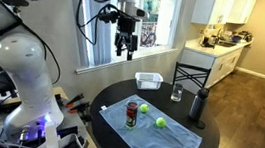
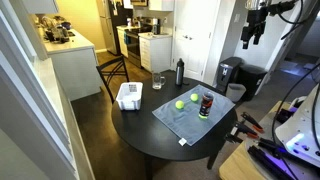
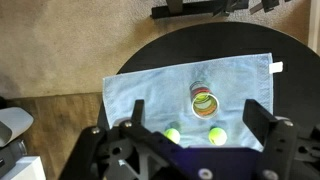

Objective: Pick the tennis ball to the left and place it in the cylindrical container

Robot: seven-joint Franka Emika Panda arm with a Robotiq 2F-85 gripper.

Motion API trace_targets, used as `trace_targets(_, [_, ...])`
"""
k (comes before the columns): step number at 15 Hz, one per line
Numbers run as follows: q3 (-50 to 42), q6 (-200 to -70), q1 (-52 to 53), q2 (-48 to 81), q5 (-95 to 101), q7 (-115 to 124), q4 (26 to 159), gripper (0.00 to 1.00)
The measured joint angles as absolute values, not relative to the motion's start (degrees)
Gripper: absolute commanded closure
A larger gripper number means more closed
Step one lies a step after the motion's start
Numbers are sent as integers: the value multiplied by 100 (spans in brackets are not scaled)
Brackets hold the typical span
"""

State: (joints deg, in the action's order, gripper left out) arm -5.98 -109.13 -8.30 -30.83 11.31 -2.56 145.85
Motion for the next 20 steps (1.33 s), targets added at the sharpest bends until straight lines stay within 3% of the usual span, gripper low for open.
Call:
trace_targets(14, [-814, -11003, -904, -3060, 1132, -254, 14586, 0])
trace_targets(20, [-1375, -12438, -1046, -2169, 1126, -310, 14555, 0])
